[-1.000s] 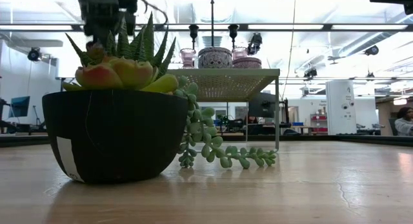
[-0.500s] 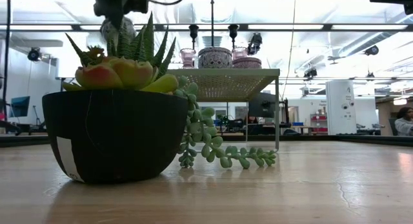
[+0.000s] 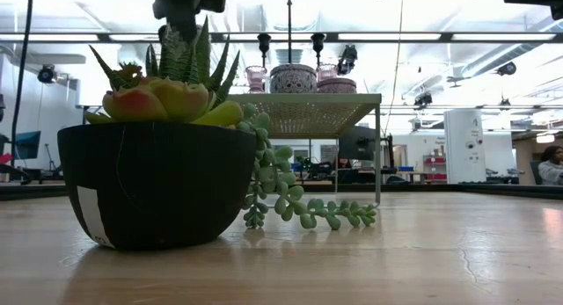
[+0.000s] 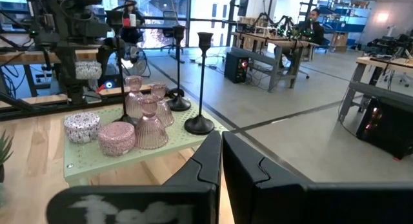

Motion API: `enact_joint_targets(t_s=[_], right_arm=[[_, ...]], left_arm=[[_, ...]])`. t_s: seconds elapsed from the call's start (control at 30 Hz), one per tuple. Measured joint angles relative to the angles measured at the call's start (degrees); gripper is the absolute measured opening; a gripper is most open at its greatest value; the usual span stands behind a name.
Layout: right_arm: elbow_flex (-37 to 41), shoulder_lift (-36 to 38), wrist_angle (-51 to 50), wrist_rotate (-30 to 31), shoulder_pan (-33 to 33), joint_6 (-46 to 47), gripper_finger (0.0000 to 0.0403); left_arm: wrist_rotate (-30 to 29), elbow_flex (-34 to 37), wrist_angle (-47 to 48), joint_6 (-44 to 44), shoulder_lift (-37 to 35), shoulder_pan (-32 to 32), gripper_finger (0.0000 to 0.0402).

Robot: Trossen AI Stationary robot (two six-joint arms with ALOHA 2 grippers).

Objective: Pick & Place candle stick holders
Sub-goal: Put the blue scented candle on the shelf

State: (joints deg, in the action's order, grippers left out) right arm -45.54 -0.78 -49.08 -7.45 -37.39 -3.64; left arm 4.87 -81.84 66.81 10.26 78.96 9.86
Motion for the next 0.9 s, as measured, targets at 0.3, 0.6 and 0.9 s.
enact_joint_targets(t_s=[0.3, 0.6, 0.9], right_arm=[[0.0, 0.0, 0.0, 0.0, 0.0, 0.0, 0.0008], [0.0, 0.0, 0.0, 0.0, 0.0, 0.0, 0.0008], [0.0, 0.0, 0.0, 0.0, 0.0, 0.0, 0.0008]], left_arm=[[-0.1, -1.2, -3.2, -5.0, 2.1, -1.7, 0.0301], [-1.5, -1.4, -3.4, -15.5, 2.6, -2.5, 0.0301], [-1.6, -1.6, -6.4, -26.5, 2.8, -2.6, 0.0301]])
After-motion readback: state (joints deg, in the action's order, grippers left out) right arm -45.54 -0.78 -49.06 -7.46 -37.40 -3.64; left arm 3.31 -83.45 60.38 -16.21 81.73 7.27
